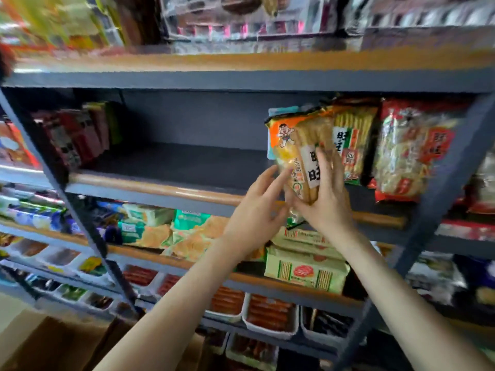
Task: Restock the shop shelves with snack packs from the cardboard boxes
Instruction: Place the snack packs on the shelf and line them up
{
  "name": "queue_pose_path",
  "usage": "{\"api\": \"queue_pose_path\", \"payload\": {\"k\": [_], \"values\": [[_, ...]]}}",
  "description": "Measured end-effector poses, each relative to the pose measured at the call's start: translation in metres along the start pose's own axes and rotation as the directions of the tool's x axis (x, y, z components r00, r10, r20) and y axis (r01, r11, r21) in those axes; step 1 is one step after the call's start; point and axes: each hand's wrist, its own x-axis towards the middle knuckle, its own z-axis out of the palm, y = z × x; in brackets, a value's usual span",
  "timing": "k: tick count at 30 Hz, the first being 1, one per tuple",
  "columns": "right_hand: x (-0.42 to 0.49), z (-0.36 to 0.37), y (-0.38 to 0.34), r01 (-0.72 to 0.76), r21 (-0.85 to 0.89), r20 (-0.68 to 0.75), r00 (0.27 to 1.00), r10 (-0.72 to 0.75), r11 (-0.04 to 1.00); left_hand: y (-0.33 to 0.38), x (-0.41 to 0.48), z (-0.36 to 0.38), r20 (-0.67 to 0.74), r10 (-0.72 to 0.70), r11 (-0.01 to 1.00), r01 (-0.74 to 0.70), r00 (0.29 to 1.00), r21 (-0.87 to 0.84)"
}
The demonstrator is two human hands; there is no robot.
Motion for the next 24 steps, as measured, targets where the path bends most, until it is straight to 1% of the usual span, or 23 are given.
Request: {"api": "queue_pose_path", "payload": {"k": [2,4,5,6,7,10,12,13,14,15,16,17,18,19,20,21,23,24], "values": [[0.027,0.000,0.007,-0.133,-0.017,0.058,0.989,0.133,0.991,-0.016,0.027,0.003,0.073,-0.014,1.000,0.014,0.997,0.000],[0.052,-0.003,0.012,-0.334,0.074,0.182,0.931,0.317,0.940,-0.028,0.052,0.008,0.133,-0.023,0.999,0.027,0.991,-0.026],[0.062,-0.005,0.013,-0.416,0.131,0.207,0.899,0.385,0.900,-0.031,0.064,0.011,0.158,-0.019,0.997,0.030,0.987,-0.066],[0.071,-0.005,0.016,-0.476,0.173,0.187,0.876,0.445,0.862,-0.034,0.076,0.015,0.177,-0.019,0.990,0.043,0.984,-0.134],[0.076,-0.005,0.017,-0.509,0.186,0.133,0.861,0.492,0.840,-0.034,0.087,0.018,0.188,-0.025,0.974,0.066,0.982,-0.218],[0.084,0.000,0.025,-0.520,0.138,-0.086,0.842,0.533,0.843,-0.033,0.117,0.031,0.239,-0.039,0.884,0.144,0.970,-0.444],[0.085,0.001,0.027,-0.485,0.078,-0.176,0.853,0.491,0.871,-0.031,0.134,0.039,0.288,-0.027,0.793,0.195,0.957,-0.577],[0.085,-0.001,0.027,-0.454,0.035,-0.200,0.870,0.451,0.891,-0.031,0.141,0.043,0.309,-0.024,0.737,0.225,0.951,-0.637],[0.085,-0.003,0.030,-0.425,-0.005,-0.196,0.888,0.416,0.905,-0.032,0.146,0.046,0.322,-0.018,0.683,0.248,0.946,-0.687],[0.085,-0.006,0.032,-0.398,-0.022,-0.150,0.908,0.391,0.917,-0.034,0.151,0.048,0.330,-0.007,0.648,0.256,0.944,-0.717],[0.084,-0.009,0.036,-0.392,-0.008,-0.054,0.919,0.391,0.920,-0.036,0.155,0.051,0.353,0.014,0.652,0.259,0.936,-0.713],[0.082,-0.011,0.041,-0.410,0.023,0.064,0.911,0.408,0.912,-0.041,0.159,0.054,0.407,0.042,0.706,0.261,0.913,-0.658],[0.079,-0.013,0.050,-0.442,0.049,0.169,0.888,0.428,0.896,-0.045,0.162,0.057,0.495,0.060,0.801,0.254,0.867,-0.543],[0.077,-0.014,0.061,-0.469,0.062,0.243,0.863,0.442,0.881,-0.048,0.163,0.061,0.586,0.046,0.899,0.222,0.809,-0.378],[0.075,-0.014,0.068,-0.478,0.053,0.265,0.853,0.450,0.877,-0.051,0.163,0.065,0.639,0.010,0.961,0.168,0.769,-0.218],[0.074,-0.014,0.074,-0.459,0.031,0.242,0.865,0.439,0.888,-0.055,0.164,0.071,0.658,-0.018,0.986,0.121,0.752,-0.112],[0.074,-0.012,0.079,-0.389,-0.046,0.144,0.909,0.392,0.920,-0.060,0.165,0.081,0.658,-0.045,0.996,0.087,0.752,-0.031],[0.074,-0.011,0.080,-0.380,-0.072,0.106,0.916,0.386,0.922,-0.061,0.166,0.085,0.654,-0.058,0.996,0.092,0.755,-0.019]]}}
